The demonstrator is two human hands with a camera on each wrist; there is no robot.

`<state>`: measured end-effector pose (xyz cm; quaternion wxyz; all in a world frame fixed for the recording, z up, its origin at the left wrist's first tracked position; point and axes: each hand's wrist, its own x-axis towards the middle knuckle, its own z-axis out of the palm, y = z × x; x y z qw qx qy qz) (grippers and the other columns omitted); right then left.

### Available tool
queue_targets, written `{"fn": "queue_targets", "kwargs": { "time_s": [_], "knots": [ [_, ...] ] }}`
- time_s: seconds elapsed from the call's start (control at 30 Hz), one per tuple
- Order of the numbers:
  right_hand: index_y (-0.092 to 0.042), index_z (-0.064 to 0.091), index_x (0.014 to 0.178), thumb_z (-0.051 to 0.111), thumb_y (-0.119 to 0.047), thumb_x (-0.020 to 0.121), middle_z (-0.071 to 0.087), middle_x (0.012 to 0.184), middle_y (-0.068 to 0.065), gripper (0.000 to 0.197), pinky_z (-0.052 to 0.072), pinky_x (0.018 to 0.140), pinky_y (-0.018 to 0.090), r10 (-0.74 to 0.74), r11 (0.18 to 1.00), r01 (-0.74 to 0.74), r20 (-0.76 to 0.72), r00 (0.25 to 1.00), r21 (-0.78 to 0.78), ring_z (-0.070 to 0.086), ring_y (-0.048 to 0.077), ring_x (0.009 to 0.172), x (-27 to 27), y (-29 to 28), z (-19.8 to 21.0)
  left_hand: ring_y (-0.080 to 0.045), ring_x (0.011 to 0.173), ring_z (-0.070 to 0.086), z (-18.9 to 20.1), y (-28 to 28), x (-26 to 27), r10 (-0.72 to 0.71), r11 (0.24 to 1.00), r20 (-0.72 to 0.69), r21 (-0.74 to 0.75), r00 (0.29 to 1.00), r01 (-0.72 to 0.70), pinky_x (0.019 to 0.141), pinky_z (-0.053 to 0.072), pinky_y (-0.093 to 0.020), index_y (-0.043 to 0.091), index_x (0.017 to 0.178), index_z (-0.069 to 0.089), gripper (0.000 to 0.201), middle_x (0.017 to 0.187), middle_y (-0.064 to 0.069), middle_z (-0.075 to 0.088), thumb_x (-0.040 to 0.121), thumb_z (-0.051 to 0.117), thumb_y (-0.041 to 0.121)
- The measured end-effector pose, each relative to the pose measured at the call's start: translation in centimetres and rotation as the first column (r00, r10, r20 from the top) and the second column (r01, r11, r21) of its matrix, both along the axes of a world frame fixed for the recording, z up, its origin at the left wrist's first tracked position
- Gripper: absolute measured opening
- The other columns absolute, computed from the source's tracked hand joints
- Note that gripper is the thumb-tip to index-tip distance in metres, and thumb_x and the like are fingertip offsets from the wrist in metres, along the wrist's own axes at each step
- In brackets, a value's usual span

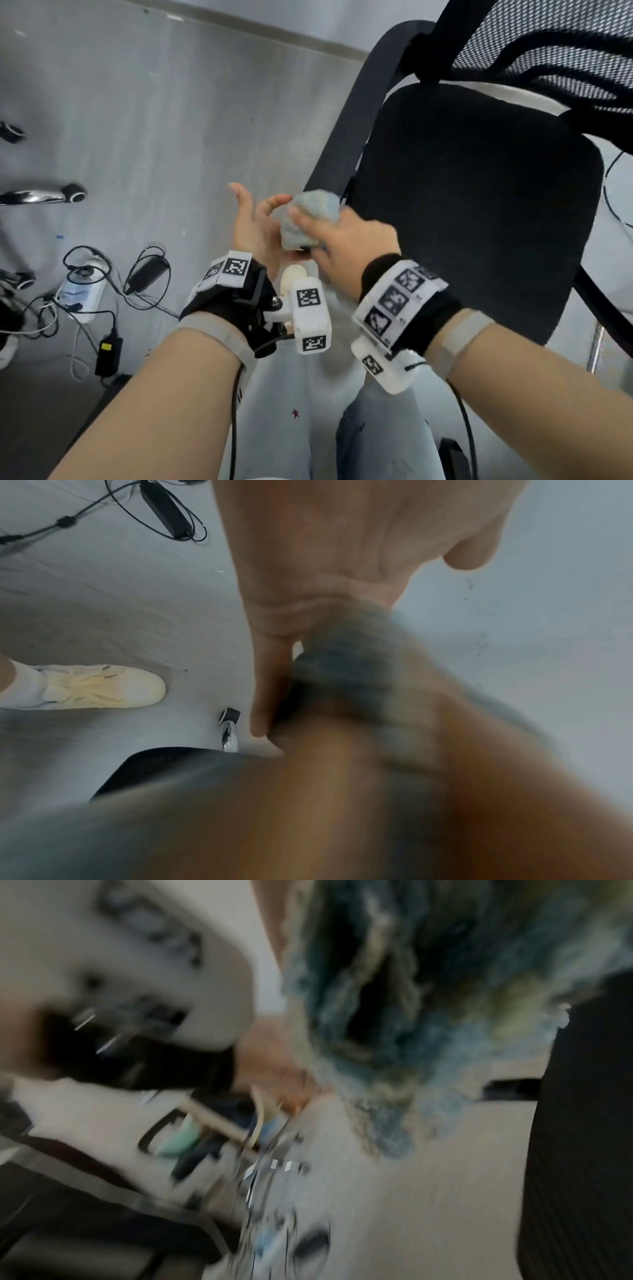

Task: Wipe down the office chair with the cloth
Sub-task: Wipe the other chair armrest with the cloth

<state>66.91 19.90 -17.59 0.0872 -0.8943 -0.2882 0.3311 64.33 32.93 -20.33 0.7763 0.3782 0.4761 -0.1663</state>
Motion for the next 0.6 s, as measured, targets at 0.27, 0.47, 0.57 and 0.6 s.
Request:
{"fn": "queue_targets", "kwargs": {
  "time_s": [0.27, 0.47, 0.57, 0.6],
  "knots": [
    [-0.056, 0.013, 0.136, 0.032, -0.047, 0.094, 0.050, 0.123, 0.006, 0.047, 0.044, 0.070, 0.034, 0.072, 0.996, -0.076, 0.080, 0.994, 0.041, 0.058, 0.026, 0.093, 2.2, -1.8, 0.2, -0.030, 0.093, 0.061, -1.0, 0.1, 0.3, -0.052, 0.997, -0.019, 0.057, 0.998, 0.053, 0.082, 0.046, -0.049, 0.015, 0.095, 0.050, 0.075, 0.088, -0.012, 0.068, 0.083, 0.005, 0.073],
    [-0.053, 0.023, 0.135, 0.036, -0.047, 0.093, 0.058, 0.121, 0.006, 0.045, 0.044, 0.080, 0.037, -0.366, 0.931, 0.360, 0.138, 0.920, 0.069, 0.057, 0.032, 0.103, 8.7, -2.0, 0.6, -0.028, 0.100, 0.060, 0.2, -0.7, 1.5, -0.195, 0.948, -0.088, 0.239, 0.977, 0.211, 0.086, 0.048, -0.052, 0.017, 0.086, 0.052, 0.058, 0.093, -0.011, 0.067, 0.090, 0.017, 0.063],
    [-0.048, 0.025, 0.137, 0.036, -0.048, 0.093, 0.053, 0.129, 0.008, 0.045, 0.045, 0.084, 0.036, -0.632, 0.769, 0.628, 0.001, 0.775, 0.118, 0.055, 0.033, 0.108, 10.1, -5.1, 0.8, -0.024, 0.101, 0.054, 1.2, -2.1, 2.7, -0.309, 0.818, -0.159, 0.460, 0.938, 0.347, 0.084, 0.042, -0.034, 0.013, 0.098, 0.055, 0.040, 0.095, -0.007, 0.057, 0.095, 0.034, 0.047],
    [-0.048, 0.026, 0.137, 0.036, -0.049, 0.093, 0.053, 0.129, 0.009, 0.046, 0.045, 0.085, 0.036, -0.691, 0.710, 0.689, -0.039, 0.721, 0.147, 0.055, 0.032, 0.108, 10.2, -6.8, 1.2, -0.022, 0.097, 0.051, 1.5, -2.8, 3.2, -0.313, 0.746, -0.168, 0.565, 0.935, 0.352, 0.081, 0.038, -0.029, 0.011, 0.101, 0.055, 0.035, 0.093, -0.006, 0.054, 0.095, 0.039, 0.041]
  ]
}}
